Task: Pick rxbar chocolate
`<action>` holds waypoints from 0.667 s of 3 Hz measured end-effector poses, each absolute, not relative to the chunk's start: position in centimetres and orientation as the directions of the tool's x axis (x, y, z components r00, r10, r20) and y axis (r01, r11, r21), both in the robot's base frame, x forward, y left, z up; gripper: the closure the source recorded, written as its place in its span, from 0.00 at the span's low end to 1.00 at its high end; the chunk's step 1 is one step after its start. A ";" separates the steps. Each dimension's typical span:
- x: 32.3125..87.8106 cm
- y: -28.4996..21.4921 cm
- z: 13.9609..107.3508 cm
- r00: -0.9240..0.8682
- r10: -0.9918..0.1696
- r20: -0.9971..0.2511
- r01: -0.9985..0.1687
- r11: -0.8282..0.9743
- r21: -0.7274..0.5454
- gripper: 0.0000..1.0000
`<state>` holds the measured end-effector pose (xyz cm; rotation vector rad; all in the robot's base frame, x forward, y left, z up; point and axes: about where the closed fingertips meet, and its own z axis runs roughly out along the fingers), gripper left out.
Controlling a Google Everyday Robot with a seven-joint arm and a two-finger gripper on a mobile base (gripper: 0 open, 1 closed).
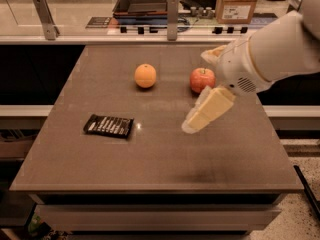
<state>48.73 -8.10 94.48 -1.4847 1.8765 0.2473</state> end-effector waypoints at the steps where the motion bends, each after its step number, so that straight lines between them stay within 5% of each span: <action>1: 49.8 -4.4 93.5 -0.043 -0.683 -0.729 -0.918 0.314 -0.240 0.00; 2: 50.4 -0.4 92.6 -0.006 -0.598 -0.802 -0.936 0.286 -0.207 0.00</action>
Offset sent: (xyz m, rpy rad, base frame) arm 0.0272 0.1122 -0.0330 0.3659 0.0007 0.1498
